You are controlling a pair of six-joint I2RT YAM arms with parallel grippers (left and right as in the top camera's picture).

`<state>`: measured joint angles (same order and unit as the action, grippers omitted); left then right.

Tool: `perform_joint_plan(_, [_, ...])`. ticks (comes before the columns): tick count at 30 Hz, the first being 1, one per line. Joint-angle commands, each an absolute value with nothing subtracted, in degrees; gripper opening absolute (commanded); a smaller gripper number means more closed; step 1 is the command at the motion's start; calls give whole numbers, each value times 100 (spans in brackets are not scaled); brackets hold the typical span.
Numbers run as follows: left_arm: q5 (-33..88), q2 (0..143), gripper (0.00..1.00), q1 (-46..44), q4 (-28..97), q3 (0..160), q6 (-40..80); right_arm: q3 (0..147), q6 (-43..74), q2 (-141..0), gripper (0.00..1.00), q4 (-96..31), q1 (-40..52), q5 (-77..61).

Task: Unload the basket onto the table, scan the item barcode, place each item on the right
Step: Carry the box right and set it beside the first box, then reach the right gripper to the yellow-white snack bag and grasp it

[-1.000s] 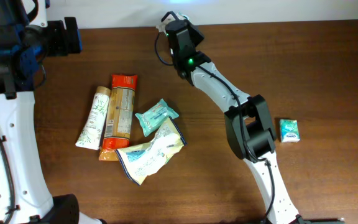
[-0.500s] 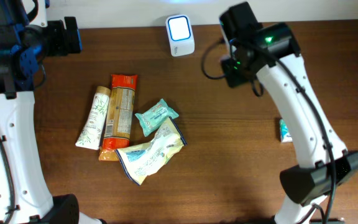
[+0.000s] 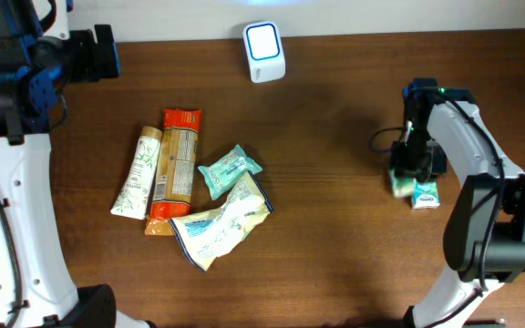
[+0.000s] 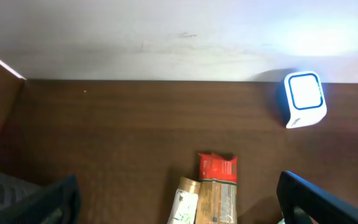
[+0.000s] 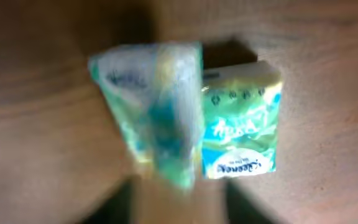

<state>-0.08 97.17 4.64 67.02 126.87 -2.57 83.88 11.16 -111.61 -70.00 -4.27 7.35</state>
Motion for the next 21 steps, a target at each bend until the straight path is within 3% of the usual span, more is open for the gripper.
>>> perform_joint_plan(1, [-43,9673,99,467,6700,12757,-327,8676,1081,-11091,68,-7290,-532,224])
perform_joint_plan(7, [-43,9673,99,467,6700,12757,-327,10639,296,-11085,76,-8093,25,-1511])
perform_joint_plan(11, [-43,9673,99,467,6700,12757,-327,10532,298,-11133,77,-7485,718,-2764])
perform_joint_plan(15, [-43,9673,99,467,6698,12757,-327,10259,346,-11408,78,-7019,1813,-2877])
perform_joint_plan(21, [-43,9673,99,467,6700,12757,-327,10141,294,-12232,92,-6831,2589,-3463])
